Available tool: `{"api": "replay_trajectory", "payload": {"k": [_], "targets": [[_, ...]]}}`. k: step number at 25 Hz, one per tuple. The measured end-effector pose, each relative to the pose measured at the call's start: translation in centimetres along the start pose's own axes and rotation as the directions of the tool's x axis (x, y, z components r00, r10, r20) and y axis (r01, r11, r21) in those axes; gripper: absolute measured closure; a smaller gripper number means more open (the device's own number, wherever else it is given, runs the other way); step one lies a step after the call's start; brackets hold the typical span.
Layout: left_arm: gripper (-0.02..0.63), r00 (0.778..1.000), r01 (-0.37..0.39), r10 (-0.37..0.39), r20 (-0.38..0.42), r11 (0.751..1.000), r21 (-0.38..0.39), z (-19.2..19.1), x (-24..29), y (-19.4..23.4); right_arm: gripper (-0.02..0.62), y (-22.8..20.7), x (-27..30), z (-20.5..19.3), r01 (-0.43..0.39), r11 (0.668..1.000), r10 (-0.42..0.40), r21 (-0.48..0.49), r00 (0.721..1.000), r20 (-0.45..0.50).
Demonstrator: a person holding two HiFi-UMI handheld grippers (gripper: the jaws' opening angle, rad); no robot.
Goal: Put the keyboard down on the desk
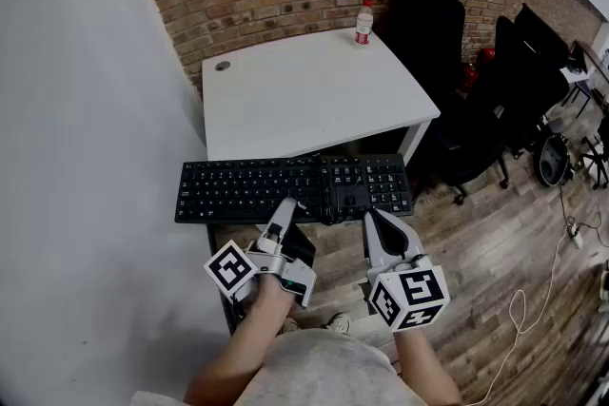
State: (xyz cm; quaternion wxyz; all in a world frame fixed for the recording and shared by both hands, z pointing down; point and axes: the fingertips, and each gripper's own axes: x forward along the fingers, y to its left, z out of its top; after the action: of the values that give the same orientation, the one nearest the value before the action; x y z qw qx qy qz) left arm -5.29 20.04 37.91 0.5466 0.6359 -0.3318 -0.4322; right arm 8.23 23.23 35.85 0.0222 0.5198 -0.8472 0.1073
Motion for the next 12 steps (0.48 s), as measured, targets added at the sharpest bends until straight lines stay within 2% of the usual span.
{"api": "replay_trajectory", "payload": {"k": [6,12], "targets": [[0.541,1.0,-0.01,0.01,0.001,1.0,-0.012,-0.5,0.3,0.4,0.586,-0.3,0.0,-0.1,-0.025,0.999,0.025,0.029,1.0,0.006],[0.54,1.0,-0.019,0.019,0.011,1.0,-0.011,-2.4,0.9,1.0,0.586,-2.4,-1.4,-0.1,-0.023,0.999,0.022,0.037,1.0,0.013]]}}
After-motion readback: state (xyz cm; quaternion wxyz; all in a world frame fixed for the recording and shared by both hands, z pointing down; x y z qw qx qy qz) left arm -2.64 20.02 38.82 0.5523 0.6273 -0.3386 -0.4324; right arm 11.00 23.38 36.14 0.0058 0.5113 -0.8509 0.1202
